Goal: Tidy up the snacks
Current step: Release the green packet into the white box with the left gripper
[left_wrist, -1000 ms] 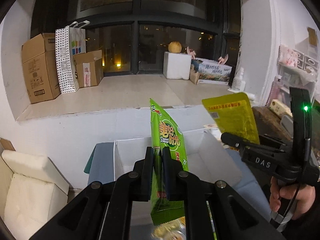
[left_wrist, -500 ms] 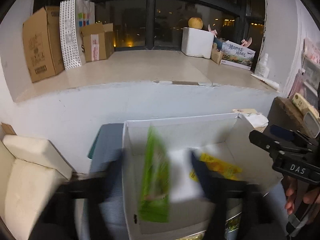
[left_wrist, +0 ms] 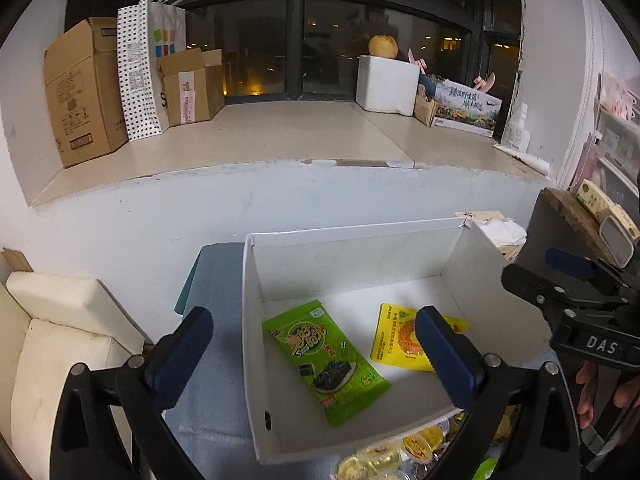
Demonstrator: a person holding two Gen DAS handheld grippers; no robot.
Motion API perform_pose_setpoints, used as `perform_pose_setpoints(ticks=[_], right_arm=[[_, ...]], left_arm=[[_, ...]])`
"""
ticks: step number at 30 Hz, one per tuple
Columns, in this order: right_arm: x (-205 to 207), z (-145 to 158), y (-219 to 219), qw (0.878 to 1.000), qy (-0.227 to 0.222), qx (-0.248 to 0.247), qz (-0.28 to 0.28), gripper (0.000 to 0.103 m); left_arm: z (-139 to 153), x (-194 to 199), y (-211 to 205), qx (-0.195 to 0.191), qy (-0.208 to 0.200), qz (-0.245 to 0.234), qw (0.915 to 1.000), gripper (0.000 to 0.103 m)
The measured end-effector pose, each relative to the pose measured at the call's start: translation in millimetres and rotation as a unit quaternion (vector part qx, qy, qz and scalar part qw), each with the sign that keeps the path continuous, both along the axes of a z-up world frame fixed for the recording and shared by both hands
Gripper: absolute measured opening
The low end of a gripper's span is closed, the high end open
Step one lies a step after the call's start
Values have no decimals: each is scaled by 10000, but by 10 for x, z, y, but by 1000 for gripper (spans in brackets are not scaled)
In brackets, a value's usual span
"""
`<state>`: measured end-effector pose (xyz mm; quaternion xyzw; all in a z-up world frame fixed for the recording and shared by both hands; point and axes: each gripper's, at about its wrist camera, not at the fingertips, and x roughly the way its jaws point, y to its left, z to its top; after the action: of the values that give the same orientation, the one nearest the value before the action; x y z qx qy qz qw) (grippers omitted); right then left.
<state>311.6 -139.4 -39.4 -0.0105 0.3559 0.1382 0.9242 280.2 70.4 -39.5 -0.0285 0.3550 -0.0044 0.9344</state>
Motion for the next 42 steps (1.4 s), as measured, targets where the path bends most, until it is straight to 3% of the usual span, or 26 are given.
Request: perform_pose_setpoints(ticks=[11, 20, 26, 37, 38, 40, 42], right_arm=[[-1129, 120, -143, 9996, -181, 35, 202, 103], [-1978, -371, -159, 9994, 292, -123, 165, 103], [-2195, -837, -124, 9968, 771, -186, -36, 103], [-2245, -1259, 188, 9904, 1084, -859, 57, 103], [-2244, -1298, 201, 9897, 1120, -891, 79, 102], [-2234, -1381, 238, 9867, 1240, -1048, 76, 77], [-2262, -1388, 257, 9863, 1164, -1162, 112, 72]], left_arm=[[23, -997, 7, -399, -251, 61, 9989, 103], [-268, -1877, -144, -188, -331, 94, 9992, 103], [-486, -2188, -187, -212, -42, 73, 9997, 103], [-796, -2360, -188, -220, 371, 68, 9990, 103], [-822, -2358, -189, -207, 397, 72, 9990, 103], [-866, -2340, -186, -185, 471, 67, 9987, 103], [-908, -2326, -179, -217, 583, 99, 9980, 103]])
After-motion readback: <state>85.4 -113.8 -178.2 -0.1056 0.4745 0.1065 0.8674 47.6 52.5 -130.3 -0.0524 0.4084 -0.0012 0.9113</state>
